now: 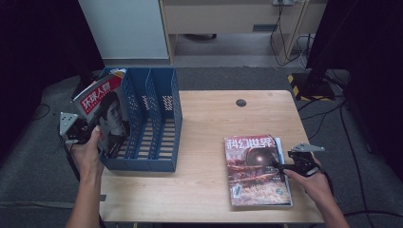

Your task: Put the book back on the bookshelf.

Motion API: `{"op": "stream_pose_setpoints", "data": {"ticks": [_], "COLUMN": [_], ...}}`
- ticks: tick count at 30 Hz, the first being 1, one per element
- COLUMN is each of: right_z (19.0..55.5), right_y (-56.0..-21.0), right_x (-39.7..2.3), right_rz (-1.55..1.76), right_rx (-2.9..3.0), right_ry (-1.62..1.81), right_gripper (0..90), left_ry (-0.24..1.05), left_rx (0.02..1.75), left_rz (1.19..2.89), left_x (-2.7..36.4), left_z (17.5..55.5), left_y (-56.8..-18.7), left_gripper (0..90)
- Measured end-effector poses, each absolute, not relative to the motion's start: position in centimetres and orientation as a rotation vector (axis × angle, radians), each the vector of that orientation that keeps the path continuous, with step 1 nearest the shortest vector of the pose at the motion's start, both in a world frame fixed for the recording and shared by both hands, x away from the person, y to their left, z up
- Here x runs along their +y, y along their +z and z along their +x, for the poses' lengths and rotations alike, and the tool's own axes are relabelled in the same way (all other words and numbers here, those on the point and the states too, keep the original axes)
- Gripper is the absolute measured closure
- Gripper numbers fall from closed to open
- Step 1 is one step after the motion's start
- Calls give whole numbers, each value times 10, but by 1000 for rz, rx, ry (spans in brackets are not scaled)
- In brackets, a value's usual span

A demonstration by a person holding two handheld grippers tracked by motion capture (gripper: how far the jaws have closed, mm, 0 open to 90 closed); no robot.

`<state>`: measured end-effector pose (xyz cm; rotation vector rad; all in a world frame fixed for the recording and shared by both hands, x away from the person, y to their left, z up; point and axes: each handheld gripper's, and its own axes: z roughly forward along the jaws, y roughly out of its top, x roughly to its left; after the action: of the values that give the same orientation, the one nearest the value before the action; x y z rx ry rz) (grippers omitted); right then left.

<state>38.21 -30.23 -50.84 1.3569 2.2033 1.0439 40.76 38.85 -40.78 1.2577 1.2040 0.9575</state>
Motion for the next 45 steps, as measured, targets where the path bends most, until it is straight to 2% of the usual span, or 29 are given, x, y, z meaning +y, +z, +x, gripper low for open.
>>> {"op": "stream_pose_setpoints", "data": {"ticks": [10, 26, 45], "right_z": [382, 382, 382], "right_y": [-508, -508, -508], "right_x": [-304, -302, -302], "right_rz": [1348, 1350, 1338], "right_rx": [2204, 2209, 2217], "right_ry": [1043, 1043, 1043], "right_gripper": [168, 168, 168], "left_ry": [999, 987, 955], "left_rx": [1171, 1208, 1261], "left_rz": [1286, 1317, 1357], "left_x": [387, 394, 394], "left_z": [406, 394, 387], "left_y": [-416, -428, -434], "left_gripper": [868, 855, 765]}}
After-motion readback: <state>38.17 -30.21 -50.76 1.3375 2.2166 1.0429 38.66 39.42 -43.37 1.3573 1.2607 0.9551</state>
